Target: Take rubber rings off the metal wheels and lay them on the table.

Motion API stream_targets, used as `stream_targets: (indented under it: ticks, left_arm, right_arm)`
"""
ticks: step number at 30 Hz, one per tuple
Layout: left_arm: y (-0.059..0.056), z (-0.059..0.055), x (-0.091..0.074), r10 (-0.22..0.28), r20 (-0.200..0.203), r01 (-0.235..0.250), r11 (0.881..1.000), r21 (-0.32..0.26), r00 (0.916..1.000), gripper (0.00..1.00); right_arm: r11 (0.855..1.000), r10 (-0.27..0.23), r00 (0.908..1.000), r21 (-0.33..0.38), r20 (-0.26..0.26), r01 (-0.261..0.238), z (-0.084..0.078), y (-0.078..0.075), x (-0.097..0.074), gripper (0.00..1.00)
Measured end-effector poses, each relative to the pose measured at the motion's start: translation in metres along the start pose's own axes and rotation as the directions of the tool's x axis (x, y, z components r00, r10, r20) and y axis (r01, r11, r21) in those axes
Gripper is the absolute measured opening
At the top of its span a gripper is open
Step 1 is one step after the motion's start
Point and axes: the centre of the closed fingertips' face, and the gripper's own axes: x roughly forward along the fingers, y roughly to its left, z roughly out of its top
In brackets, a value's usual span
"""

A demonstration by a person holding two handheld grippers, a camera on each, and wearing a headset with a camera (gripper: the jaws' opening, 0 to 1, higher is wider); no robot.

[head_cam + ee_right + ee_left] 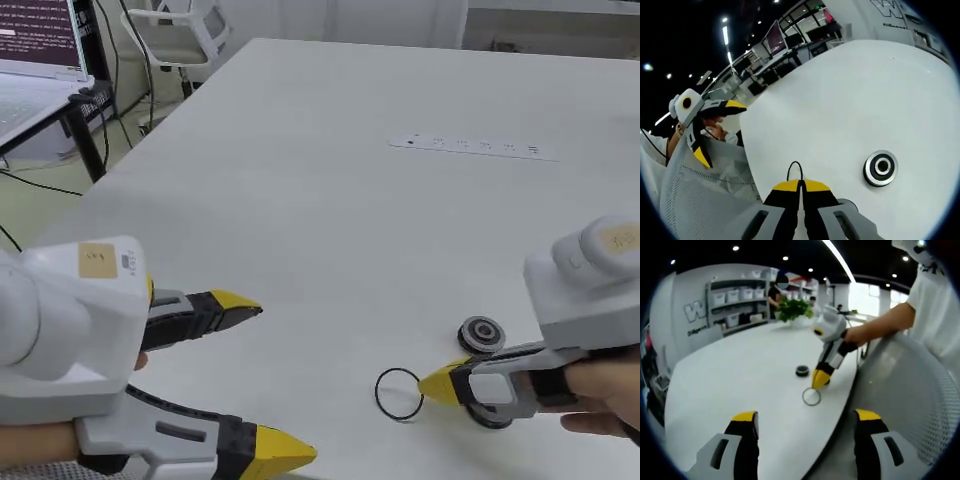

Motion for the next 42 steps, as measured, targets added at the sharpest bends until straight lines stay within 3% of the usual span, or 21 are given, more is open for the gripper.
stream_targets:
  ticks: [13, 21, 28, 42]
  left_arm:
    - [0.0, 0.0, 0.001, 0.006, 0.003, -0.006, 1.0, -0.019, 1.0, 0.78]
    - [0.001, 0.0, 0.001, 0.004, 0.002, -0.004, 1.0, -0.018, 1.0, 0.78]
    - [-0.002, -0.001, 0.002, -0.011, -0.004, 0.011, 1.0, -0.009, 0.9999, 0.78]
    - [0.0, 0.0, 0.001, -0.005, 0.001, 0.005, 1.0, -0.011, 1.0, 0.78]
  right_arm:
    - [0.998, -0.041, 0.9992, -0.045, -0.002, 0.041, 0.001, -0.004, -0.005, 0.08]
    - [0.998, -0.03, 0.9963, -0.046, 0.081, 0.034, 0.021, -0.002, -0.023, 0.11]
    - [0.989, -0.021, 0.9822, -0.14, 0.186, 0.048, 0.044, 0.005, -0.047, 0.23]
    - [0.983, -0.032, 0.9625, -0.166, 0.269, 0.079, 0.052, -0.002, -0.079, 0.32]
